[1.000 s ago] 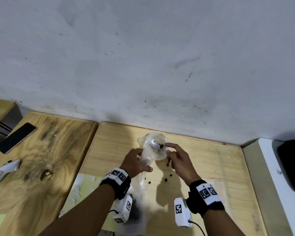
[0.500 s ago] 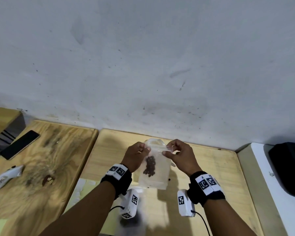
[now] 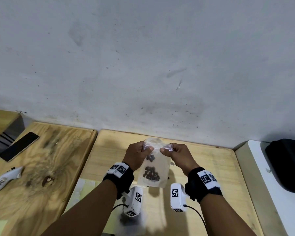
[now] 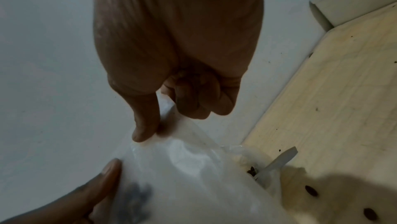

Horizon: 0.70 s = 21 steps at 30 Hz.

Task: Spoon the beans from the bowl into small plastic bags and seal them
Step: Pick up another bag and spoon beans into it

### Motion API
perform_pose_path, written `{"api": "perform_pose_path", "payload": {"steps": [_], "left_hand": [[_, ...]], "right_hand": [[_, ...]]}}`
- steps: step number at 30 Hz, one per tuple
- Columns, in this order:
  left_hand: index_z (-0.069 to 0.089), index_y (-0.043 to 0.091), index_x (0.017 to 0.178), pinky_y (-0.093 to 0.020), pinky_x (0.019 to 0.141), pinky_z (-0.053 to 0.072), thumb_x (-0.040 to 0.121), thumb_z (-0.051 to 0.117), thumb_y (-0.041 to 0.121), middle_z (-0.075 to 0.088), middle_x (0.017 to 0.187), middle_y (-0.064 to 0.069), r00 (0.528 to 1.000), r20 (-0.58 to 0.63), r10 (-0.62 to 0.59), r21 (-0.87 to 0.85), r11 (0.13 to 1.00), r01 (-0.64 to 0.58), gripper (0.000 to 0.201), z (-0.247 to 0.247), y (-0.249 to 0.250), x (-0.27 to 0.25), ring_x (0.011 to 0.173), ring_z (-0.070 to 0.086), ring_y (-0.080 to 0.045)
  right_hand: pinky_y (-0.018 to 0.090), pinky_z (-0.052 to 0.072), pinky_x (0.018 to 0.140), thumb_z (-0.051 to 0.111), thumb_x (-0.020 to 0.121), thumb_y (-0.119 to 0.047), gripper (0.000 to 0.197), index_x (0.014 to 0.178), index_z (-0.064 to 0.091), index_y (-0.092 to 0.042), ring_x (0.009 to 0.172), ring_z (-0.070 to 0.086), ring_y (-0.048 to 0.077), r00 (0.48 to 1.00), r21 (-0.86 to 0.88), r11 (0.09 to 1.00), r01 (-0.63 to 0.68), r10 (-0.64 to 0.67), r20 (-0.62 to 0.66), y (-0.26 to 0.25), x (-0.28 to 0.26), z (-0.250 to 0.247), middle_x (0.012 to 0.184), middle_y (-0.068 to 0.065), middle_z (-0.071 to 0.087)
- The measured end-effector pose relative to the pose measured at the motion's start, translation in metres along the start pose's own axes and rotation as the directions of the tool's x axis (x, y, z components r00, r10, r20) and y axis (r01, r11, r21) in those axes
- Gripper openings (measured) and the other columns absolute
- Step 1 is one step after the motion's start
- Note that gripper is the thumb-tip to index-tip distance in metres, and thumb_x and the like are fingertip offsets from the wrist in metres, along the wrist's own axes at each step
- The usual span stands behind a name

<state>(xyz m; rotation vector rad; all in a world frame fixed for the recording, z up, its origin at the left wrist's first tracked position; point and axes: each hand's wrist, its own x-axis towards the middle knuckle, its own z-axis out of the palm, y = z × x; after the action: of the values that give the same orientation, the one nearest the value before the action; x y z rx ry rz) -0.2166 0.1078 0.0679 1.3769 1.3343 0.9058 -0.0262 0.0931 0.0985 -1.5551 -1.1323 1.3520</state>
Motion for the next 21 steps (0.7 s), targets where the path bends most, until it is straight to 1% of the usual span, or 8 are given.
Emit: {"api": "perform_pose_path", "payload": {"steps": [5,8,10,12,14,16,19,21], "left_hand": [[0.072,0.009,0.070,-0.037,0.071,0.049,0.087,0.067,0.028,0.071,0.072,-0.007,0.988,-0.024,-0.152,-0.169,0.975,0.146,0.026,-0.002,0.000,-0.002,0.070,0.061,-0.022],[0.072,0.006,0.068,-0.036,0.070,0.047,0.087,0.067,0.022,0.068,0.072,-0.014,0.985,-0.024,-0.171,-0.250,0.955,0.159,0.025,-0.004,-0.003,-0.008,0.070,0.058,-0.021],[0.070,0.003,0.068,-0.036,0.069,0.046,0.084,0.070,0.028,0.066,0.073,-0.017,0.982,-0.030,-0.185,-0.246,0.954,0.172,0.029,-0.003,-0.003,-0.012,0.070,0.057,-0.020],[0.072,0.002,0.078,-0.036,0.067,0.048,0.085,0.070,0.030,0.067,0.077,-0.018,0.971,-0.030,-0.235,-0.259,0.940,0.220,0.029,-0.001,-0.003,-0.015,0.070,0.058,-0.021],[0.071,0.002,0.087,-0.036,0.065,0.052,0.089,0.066,0.028,0.066,0.079,-0.015,0.942,-0.030,-0.335,-0.289,0.905,0.312,0.027,-0.003,-0.007,-0.017,0.071,0.060,-0.024],[0.069,0.005,0.087,-0.040,0.064,0.057,0.091,0.064,0.026,0.066,0.084,-0.013,0.905,-0.049,-0.423,-0.320,0.865,0.388,0.022,-0.008,-0.016,-0.023,0.075,0.064,-0.027],[0.065,0.017,0.100,-0.050,0.069,0.059,0.087,0.069,0.022,0.070,0.096,-0.017,0.868,-0.082,-0.489,-0.325,0.837,0.440,0.014,-0.021,-0.033,-0.035,0.082,0.067,-0.034],[0.054,0.022,0.112,-0.046,0.068,0.058,0.083,0.072,0.009,0.067,0.097,-0.017,0.865,-0.066,-0.497,-0.307,0.835,0.456,0.036,-0.028,-0.043,-0.048,0.083,0.066,-0.033]], "right_hand": [[0.021,0.025,0.044,0.084,0.078,-0.023,0.024,0.074,0.064,-0.010,0.044,0.031,0.011,0.990,0.075,0.992,-0.104,0.110,-0.084,-0.001,-0.005,-0.006,0.062,0.002,0.051],[0.021,0.022,0.046,0.083,0.079,-0.025,0.028,0.069,0.059,-0.013,0.047,0.027,0.012,0.983,0.112,0.981,-0.156,0.165,-0.076,0.003,-0.009,-0.009,0.062,-0.002,0.054],[0.021,0.022,0.045,0.080,0.081,-0.022,0.032,0.064,0.053,-0.017,0.049,0.028,0.013,0.976,0.162,0.971,-0.178,0.195,-0.100,0.006,-0.012,-0.003,0.066,-0.001,0.054],[0.020,0.024,0.042,0.077,0.084,-0.021,0.030,0.066,0.054,-0.019,0.045,0.032,0.012,0.971,0.178,0.969,-0.174,0.199,-0.134,0.009,-0.015,0.004,0.066,-0.001,0.053],[0.020,0.027,0.038,0.075,0.087,-0.021,0.018,0.084,0.057,-0.018,0.040,0.038,0.008,0.971,0.133,0.976,-0.170,0.188,-0.145,0.015,-0.022,0.014,0.065,-0.001,0.056],[0.019,0.029,0.037,0.075,0.087,-0.016,0.025,0.096,0.052,-0.018,0.039,0.043,0.008,0.980,0.090,0.980,-0.175,0.183,-0.083,0.026,-0.029,0.020,0.066,0.000,0.058],[0.018,0.028,0.041,0.074,0.084,-0.004,0.017,0.086,0.060,-0.014,0.044,0.042,0.013,0.979,-0.083,0.978,-0.192,0.197,0.055,0.049,-0.038,0.033,0.069,0.005,0.058],[0.019,0.029,0.042,0.073,0.083,-0.001,0.013,0.087,0.069,-0.012,0.045,0.040,0.015,0.971,-0.093,0.968,-0.235,0.238,0.020,0.067,-0.043,0.041,0.070,0.005,0.056]]}}
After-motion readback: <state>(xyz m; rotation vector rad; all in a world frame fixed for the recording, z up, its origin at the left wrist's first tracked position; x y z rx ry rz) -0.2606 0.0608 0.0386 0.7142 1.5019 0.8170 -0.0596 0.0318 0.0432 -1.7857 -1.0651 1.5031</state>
